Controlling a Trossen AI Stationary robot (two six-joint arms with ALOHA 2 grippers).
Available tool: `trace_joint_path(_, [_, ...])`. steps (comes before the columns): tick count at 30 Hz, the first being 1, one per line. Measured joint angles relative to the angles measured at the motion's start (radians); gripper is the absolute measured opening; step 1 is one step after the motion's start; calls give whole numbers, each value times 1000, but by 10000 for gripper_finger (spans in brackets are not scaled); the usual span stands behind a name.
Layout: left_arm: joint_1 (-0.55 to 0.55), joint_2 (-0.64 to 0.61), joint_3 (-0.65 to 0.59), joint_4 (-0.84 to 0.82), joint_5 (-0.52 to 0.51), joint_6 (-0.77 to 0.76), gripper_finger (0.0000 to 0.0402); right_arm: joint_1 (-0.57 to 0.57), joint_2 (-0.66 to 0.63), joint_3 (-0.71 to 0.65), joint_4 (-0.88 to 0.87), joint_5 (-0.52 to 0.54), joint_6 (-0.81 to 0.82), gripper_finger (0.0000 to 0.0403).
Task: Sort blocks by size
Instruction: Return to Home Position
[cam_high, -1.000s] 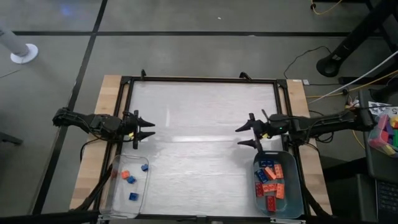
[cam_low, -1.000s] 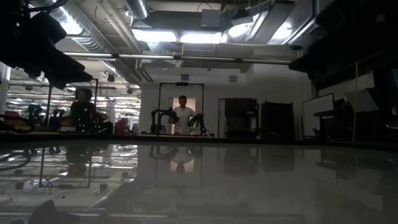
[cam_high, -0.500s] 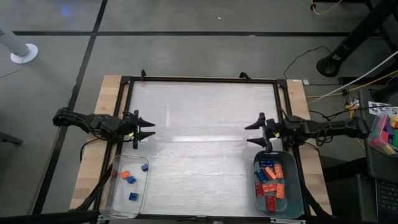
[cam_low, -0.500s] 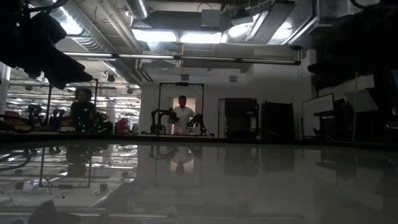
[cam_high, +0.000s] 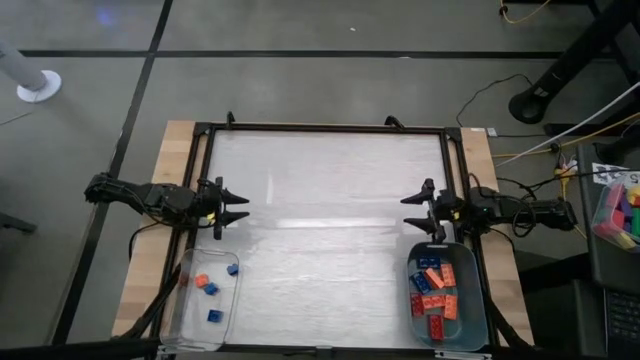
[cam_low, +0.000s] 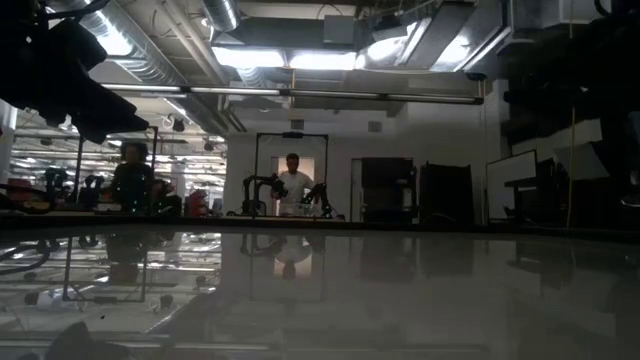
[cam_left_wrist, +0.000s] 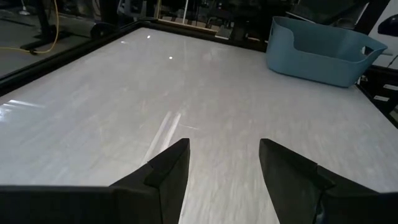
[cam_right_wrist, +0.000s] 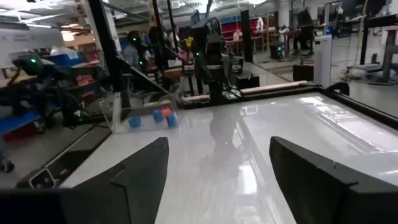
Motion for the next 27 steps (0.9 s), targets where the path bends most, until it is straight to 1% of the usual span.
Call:
trace_joint_path(6, [0,2,0,0,0,0,182,0,2,-1,2,45,7,278])
trace_joint_path(27, [0,1,0,0,0,0,182,0,2,-4,4,49,2,278])
